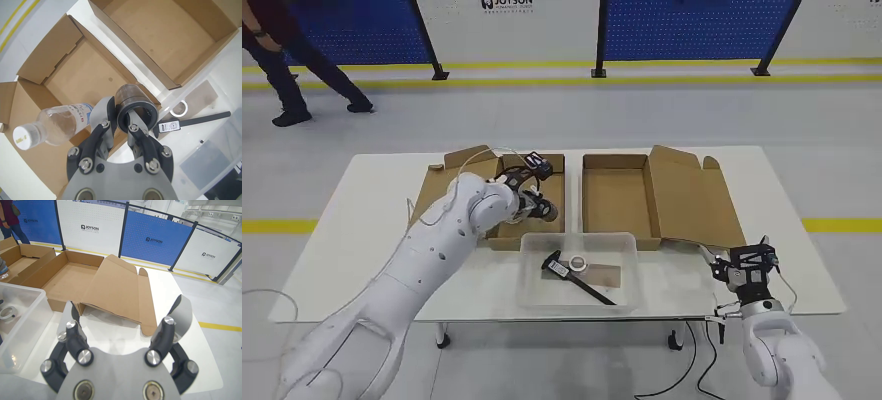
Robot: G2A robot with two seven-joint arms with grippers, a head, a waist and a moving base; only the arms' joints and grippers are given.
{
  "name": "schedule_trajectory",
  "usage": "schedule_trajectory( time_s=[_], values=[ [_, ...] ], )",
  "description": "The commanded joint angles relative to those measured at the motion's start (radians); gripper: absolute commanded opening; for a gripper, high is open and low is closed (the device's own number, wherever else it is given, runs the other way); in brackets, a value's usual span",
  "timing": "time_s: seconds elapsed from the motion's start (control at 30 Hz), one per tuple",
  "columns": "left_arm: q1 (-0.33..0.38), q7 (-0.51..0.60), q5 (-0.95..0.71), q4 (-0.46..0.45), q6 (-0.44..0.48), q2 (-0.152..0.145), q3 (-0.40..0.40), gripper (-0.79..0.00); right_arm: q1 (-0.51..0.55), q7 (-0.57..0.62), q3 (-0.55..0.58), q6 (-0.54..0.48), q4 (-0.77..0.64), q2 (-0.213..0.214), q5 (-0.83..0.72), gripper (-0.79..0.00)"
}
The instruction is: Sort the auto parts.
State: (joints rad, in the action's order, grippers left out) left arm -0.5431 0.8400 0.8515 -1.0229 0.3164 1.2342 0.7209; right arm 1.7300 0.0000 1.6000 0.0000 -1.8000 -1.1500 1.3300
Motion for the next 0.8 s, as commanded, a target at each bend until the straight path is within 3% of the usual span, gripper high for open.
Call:
schedule_trajectory(
  time_s=[0.0,0.4,0.77],
  values=[
    [0.019,-0.003,-0.003,0.043,0.005,0.015,-0.021,-0.785,0.000,0.000,0.000,0.000,0.000,0.000,0.000,0.000],
    [0.116,-0.039,-0.015,0.287,0.045,0.110,-0.120,-0.785,0.000,0.000,0.000,0.000,0.000,0.000,0.000,0.000],
    [0.175,-0.045,-0.021,0.449,0.087,0.185,-0.171,-0.785,0.000,0.000,0.000,0.000,0.000,0.000,0.000,0.000]
  ],
)
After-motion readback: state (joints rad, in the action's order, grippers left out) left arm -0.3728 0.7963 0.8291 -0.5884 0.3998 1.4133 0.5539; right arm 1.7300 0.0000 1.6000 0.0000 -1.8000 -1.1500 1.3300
